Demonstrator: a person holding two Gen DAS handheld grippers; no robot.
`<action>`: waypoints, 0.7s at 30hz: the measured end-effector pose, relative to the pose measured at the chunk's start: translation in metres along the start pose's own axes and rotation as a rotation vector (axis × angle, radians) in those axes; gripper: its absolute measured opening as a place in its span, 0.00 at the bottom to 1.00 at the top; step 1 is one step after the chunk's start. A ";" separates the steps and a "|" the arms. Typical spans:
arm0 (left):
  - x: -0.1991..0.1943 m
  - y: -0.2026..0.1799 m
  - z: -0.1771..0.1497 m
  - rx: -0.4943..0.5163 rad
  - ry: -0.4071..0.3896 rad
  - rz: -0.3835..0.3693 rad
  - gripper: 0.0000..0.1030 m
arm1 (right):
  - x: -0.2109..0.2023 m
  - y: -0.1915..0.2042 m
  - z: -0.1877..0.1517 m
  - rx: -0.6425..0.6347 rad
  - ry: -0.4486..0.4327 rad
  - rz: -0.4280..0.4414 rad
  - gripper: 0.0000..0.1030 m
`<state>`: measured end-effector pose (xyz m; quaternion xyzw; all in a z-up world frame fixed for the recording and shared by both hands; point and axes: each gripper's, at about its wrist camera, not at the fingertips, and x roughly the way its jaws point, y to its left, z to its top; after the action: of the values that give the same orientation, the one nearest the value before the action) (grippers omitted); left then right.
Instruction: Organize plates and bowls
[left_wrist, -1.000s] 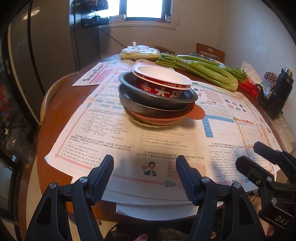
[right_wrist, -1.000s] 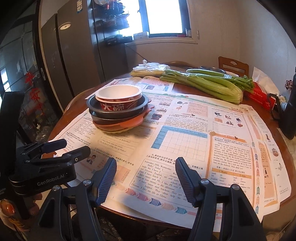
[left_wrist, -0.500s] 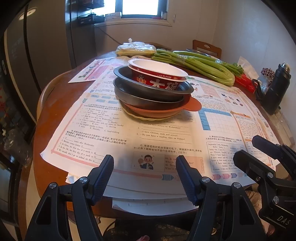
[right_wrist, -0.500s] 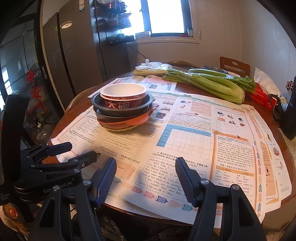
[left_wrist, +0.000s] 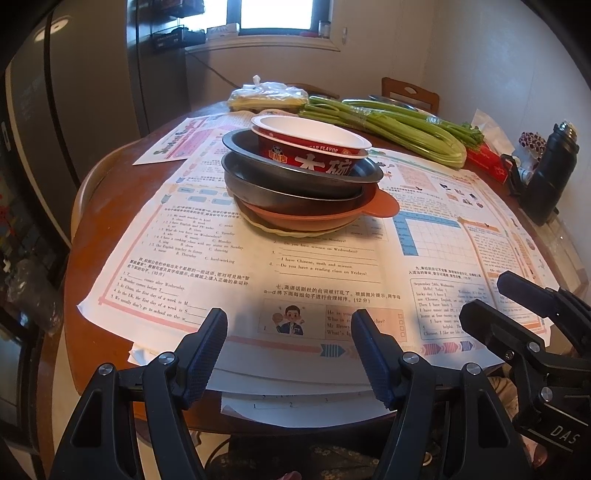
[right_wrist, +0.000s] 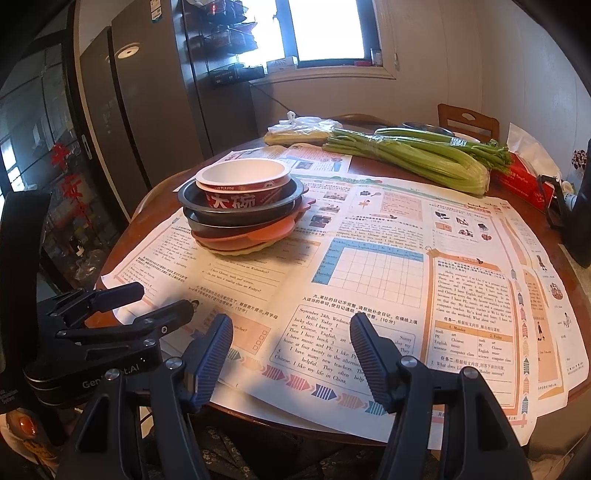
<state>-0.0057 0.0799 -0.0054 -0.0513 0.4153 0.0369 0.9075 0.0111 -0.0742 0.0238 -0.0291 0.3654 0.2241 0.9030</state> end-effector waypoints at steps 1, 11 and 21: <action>0.000 0.000 0.000 -0.002 0.002 -0.007 0.69 | 0.000 0.000 0.000 -0.001 -0.001 -0.001 0.64; -0.001 -0.001 0.000 0.001 0.000 -0.014 0.69 | -0.002 0.000 0.000 0.000 -0.006 -0.006 0.64; 0.001 -0.002 -0.002 0.008 0.011 -0.012 0.69 | -0.004 -0.002 0.000 0.004 -0.009 -0.008 0.64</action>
<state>-0.0058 0.0777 -0.0072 -0.0501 0.4200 0.0297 0.9057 0.0089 -0.0773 0.0259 -0.0275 0.3615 0.2200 0.9056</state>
